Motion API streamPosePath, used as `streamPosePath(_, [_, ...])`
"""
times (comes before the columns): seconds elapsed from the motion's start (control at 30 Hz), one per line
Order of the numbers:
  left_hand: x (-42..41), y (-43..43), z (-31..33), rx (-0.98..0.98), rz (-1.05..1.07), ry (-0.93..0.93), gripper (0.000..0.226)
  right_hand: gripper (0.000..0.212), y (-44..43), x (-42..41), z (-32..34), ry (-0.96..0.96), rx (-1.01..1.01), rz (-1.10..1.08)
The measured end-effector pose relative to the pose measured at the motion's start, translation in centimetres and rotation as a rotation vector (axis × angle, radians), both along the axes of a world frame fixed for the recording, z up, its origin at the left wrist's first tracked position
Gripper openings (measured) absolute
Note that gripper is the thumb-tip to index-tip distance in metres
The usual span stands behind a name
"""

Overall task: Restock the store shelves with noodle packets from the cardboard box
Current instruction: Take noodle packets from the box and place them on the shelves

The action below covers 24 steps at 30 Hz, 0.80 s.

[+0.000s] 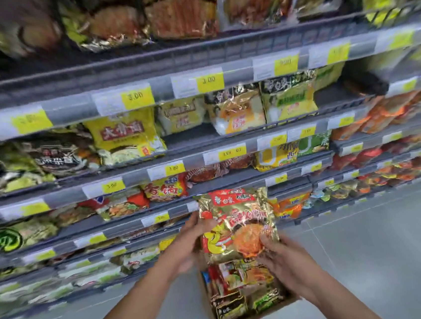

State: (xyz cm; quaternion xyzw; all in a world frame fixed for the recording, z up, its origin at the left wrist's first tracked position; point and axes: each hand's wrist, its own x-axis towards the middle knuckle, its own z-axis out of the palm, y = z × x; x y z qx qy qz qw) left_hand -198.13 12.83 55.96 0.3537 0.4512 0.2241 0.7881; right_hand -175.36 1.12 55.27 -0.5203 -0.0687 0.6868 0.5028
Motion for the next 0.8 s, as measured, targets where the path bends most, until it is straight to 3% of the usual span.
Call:
streamPosePath(0.07, [-1.1,-0.2,1.5,-0.035,0.057,-0.047,0.125,0.088,0.2,-1.0,1.4,-0.072,0.006,0.054])
streamPosePath(0.17, [-3.1,0.4,2.6,-0.001,0.110,-0.059,0.136,0.089,1.9,-2.1,5.0,-0.419,0.043,0.256])
streamPosePath(0.27, [-4.5,1.2,4.1,0.048,0.167,-0.153,0.113,0.039,4.2,-2.6,9.0,-0.706,0.137,0.411])
streamPosePath(0.3, [-4.8,1.4,5.0,0.055,0.197,-0.167,0.114,0.038,4.9,-2.7,10.5,-0.777,0.155,0.405])
streamPosePath(0.4, [-5.9,1.7,7.1,0.087,0.224,-0.198,0.108,0.050,6.8,-3.2,12.0,-0.793,0.213,0.369])
streamPosePath(0.5, [-6.8,2.1,7.8,0.112,0.215,-0.215,0.124,0.030,7.7,-4.6,13.5,-0.782,0.154,0.367])
streamPosePath(0.63, [-7.5,2.8,8.4,0.163,0.213,-0.192,0.144,0.026,8.5,-5.3,15.4,-0.768,0.178,0.405])
streamPosePath(0.77, [-8.0,4.2,10.6,0.233,0.229,-0.087,0.114,0.065,9.2,-5.4,17.9,-0.774,0.197,0.407])
streamPosePath(0.8, [-8.3,4.9,11.0,0.246,0.231,-0.070,0.122,0.062,9.5,-5.1,18.4,-0.751,0.200,0.391])
